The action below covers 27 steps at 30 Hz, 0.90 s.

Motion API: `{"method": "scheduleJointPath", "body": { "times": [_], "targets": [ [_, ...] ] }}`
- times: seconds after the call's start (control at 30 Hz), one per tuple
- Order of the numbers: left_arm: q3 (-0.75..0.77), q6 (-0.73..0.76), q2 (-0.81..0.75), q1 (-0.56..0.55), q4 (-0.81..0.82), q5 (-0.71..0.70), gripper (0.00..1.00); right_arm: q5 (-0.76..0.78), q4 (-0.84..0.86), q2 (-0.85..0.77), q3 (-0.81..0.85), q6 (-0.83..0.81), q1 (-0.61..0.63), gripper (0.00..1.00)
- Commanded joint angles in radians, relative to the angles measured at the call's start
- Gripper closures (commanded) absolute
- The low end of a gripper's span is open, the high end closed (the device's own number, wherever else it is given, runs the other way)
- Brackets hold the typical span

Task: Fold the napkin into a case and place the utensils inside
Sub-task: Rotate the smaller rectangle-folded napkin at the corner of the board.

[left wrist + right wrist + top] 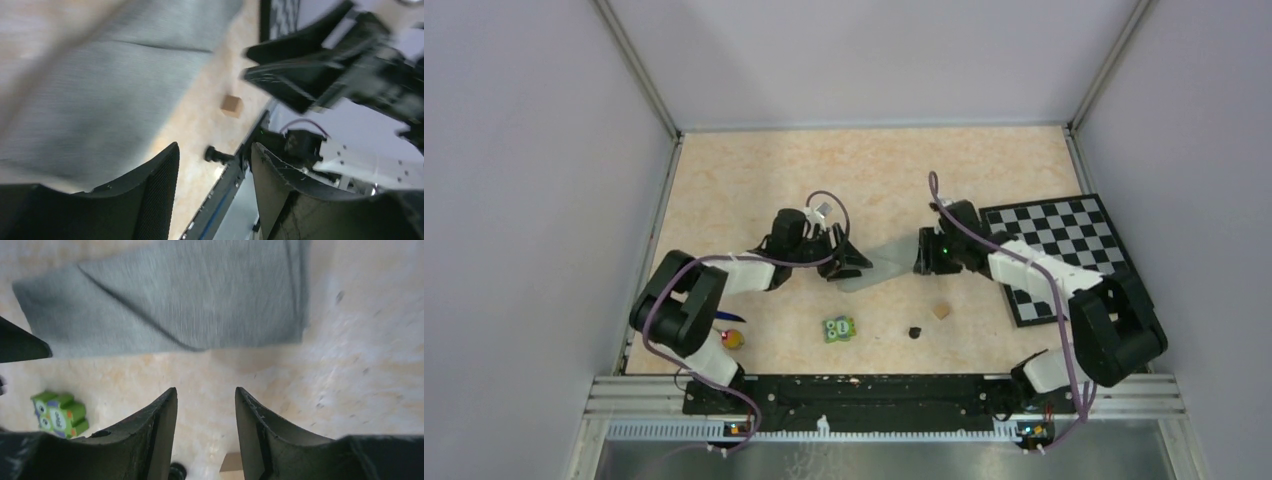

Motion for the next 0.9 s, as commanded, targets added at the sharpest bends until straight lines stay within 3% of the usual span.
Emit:
{"method": "scheduleJointPath", "body": {
  "times": [0.0, 0.07, 0.17, 0.33, 0.5, 0.63, 0.87],
  "targets": [
    [0.112, 0.062, -0.146, -0.068, -0.108, 0.027, 0.39, -0.294, 0.271, -0.065, -0.217, 0.213, -0.080, 0.54],
    [0.184, 0.184, -0.189, -0.059, -0.280, -0.096, 0.35, -0.381, 0.428, -0.046, -0.283, 0.274, -0.148, 0.52],
    [0.287, 0.344, -0.157, -0.027, -0.422, -0.182, 0.31, -0.454, 0.536, 0.043, -0.274, 0.317, -0.187, 0.51],
    [0.455, 0.516, 0.011, 0.030, -0.569, -0.190, 0.31, -0.450, 0.667, 0.231, -0.207, 0.386, -0.242, 0.55],
    [0.574, 0.588, 0.218, 0.031, -0.641, -0.206, 0.33, -0.480, 0.619, 0.402, 0.039, 0.305, -0.316, 0.59],
    [0.487, 0.535, 0.279, 0.018, -0.502, -0.080, 0.38, -0.484, 0.284, 0.466, 0.307, 0.107, -0.321, 0.56],
    [0.316, 0.327, 0.286, -0.072, -0.204, 0.002, 0.42, -0.396, 0.165, 0.279, 0.218, 0.018, -0.320, 0.46]
  ]
}}
